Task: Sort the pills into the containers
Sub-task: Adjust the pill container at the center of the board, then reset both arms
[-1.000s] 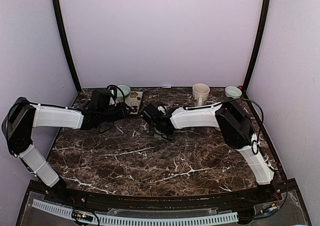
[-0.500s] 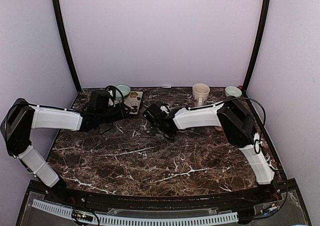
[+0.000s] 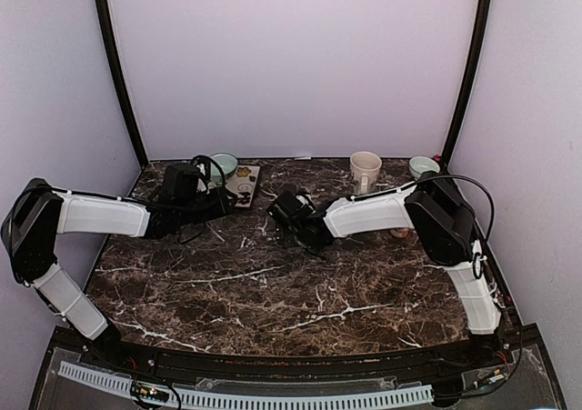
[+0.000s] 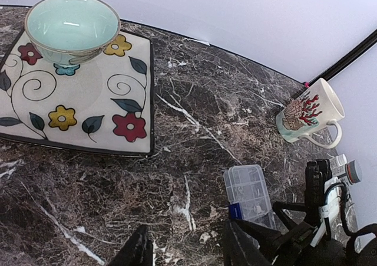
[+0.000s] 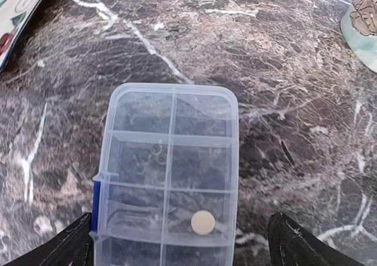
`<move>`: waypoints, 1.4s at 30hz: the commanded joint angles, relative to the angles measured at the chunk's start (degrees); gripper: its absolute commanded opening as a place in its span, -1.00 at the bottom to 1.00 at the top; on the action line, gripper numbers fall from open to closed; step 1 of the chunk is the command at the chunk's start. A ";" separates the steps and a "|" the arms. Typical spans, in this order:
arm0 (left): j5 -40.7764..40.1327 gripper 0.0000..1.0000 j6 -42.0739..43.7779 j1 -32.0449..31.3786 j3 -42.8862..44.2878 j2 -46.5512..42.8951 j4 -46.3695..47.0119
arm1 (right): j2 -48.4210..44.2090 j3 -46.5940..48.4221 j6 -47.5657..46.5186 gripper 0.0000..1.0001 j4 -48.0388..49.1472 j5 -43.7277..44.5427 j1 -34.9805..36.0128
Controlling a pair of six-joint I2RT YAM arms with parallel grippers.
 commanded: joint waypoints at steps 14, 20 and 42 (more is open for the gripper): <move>-11.99 0.01 12.47 0.02 -6.72 -15.20 3.40 | -28.80 -14.74 -18.27 1.00 9.33 7.16 4.05; -19.60 0.02 17.48 -0.05 -15.00 -23.94 12.24 | -37.34 -20.79 -19.57 1.00 8.52 13.20 2.33; -29.34 0.02 34.19 -2.87 -22.49 -27.15 29.02 | -71.65 -45.19 -22.73 1.00 9.18 17.14 -14.13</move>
